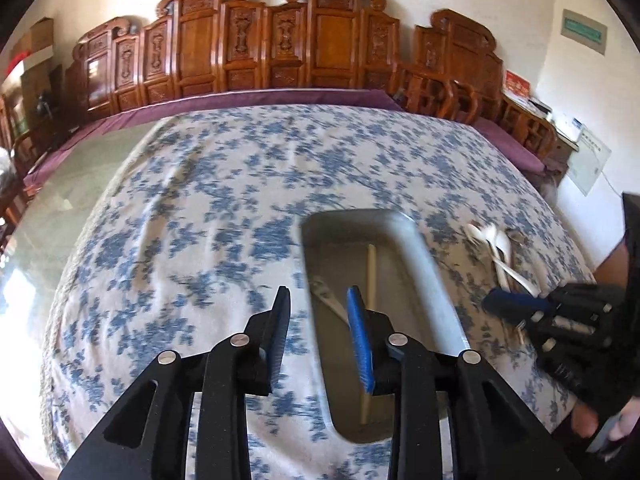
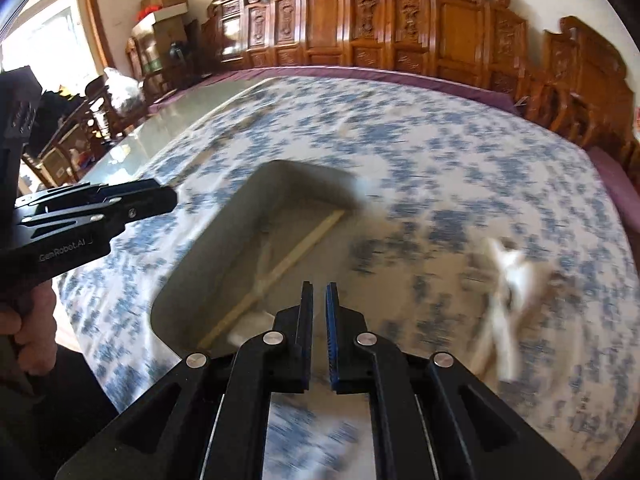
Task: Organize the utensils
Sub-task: 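Lower the smiley-face spoon into the grey box and open the right gripper, then grasp the plain metal spoon from the pile with the right gripper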
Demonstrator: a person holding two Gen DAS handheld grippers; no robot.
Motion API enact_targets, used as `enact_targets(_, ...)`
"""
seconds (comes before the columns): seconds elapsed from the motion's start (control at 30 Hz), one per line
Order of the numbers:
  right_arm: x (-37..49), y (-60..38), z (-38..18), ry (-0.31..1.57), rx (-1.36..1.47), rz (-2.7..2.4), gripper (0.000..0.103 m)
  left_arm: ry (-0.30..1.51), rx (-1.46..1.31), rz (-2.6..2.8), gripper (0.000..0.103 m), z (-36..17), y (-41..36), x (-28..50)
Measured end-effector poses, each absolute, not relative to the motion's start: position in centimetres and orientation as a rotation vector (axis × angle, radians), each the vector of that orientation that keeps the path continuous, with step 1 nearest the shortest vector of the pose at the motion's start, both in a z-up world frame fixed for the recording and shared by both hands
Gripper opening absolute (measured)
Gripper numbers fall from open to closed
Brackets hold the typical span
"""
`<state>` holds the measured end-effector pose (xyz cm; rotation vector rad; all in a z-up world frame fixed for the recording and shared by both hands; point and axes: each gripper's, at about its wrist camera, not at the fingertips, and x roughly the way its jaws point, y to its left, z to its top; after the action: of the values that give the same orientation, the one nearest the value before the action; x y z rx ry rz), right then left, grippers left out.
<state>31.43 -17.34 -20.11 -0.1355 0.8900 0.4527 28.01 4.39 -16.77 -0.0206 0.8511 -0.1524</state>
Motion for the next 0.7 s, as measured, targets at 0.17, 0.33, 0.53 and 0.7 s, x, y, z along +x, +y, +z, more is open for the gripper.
enact_targets(0.17,32.0,-23.5,-19.9,0.898,-0.145,0.328,0.008,0.826,-0.005,-0.221,0.032,-15.9,1.2,27.6)
enact_targets(0.33,32.8,-28.9,-21.3,0.926,-0.146,0.211,0.013,0.83,0.02,-0.27,0.035,-16.1,-1.6,27.0)
enact_targets(0.53,34.8,-33.1,-24.5,0.974,-0.093,0.121,0.025,0.843,0.049,-0.296,0.039,-17.0,-3.9,26.7)
enact_targets(0.7,37.0,-34.1,-26.9,0.987,-0.076,0.097,0.025,0.845,0.061,-0.296,0.039,-17.4,-5.2,26.4)
